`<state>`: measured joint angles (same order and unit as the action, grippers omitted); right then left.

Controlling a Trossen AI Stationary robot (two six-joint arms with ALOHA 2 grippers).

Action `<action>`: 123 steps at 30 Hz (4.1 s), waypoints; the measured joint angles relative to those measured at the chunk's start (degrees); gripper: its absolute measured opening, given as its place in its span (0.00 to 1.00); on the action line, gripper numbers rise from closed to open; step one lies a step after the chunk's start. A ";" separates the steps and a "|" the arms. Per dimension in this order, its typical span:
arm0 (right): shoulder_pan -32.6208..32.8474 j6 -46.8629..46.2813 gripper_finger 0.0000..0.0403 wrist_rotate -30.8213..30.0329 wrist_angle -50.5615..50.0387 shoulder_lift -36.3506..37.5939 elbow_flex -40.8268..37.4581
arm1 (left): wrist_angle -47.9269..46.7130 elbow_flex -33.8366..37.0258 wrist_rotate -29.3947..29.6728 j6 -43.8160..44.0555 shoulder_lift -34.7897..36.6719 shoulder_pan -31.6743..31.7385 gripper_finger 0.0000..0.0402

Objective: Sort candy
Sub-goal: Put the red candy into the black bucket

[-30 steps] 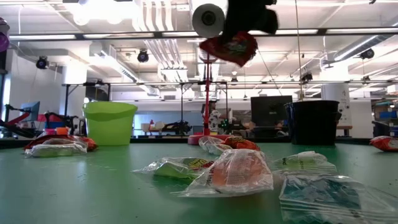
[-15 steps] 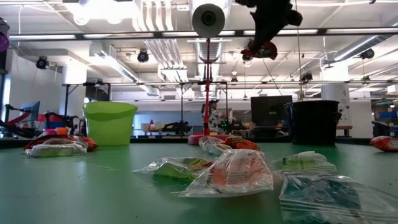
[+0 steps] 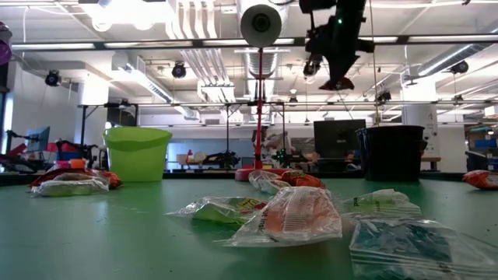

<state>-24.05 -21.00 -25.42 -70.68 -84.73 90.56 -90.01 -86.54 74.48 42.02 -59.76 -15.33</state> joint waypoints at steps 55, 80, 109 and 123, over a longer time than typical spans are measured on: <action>-30.82 14.00 0.03 7.45 9.86 -1.23 7.80 | 10.72 0.04 1.91 -11.55 0.23 39.23 0.27; -22.93 1.67 0.03 16.48 -15.14 -1.20 5.67 | 10.76 0.02 -5.20 -20.93 6.62 39.16 0.27; -22.95 4.31 0.03 19.91 -15.99 -1.27 -1.46 | 14.33 0.00 -8.00 -26.40 6.69 39.14 0.27; -22.95 5.12 0.03 19.46 -15.47 -1.27 -3.10 | 15.66 0.00 -7.93 -26.75 7.50 39.14 0.27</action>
<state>-47.00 -15.88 -5.96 -86.15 -86.00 87.46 -74.35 -86.54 66.54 15.27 -52.26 23.81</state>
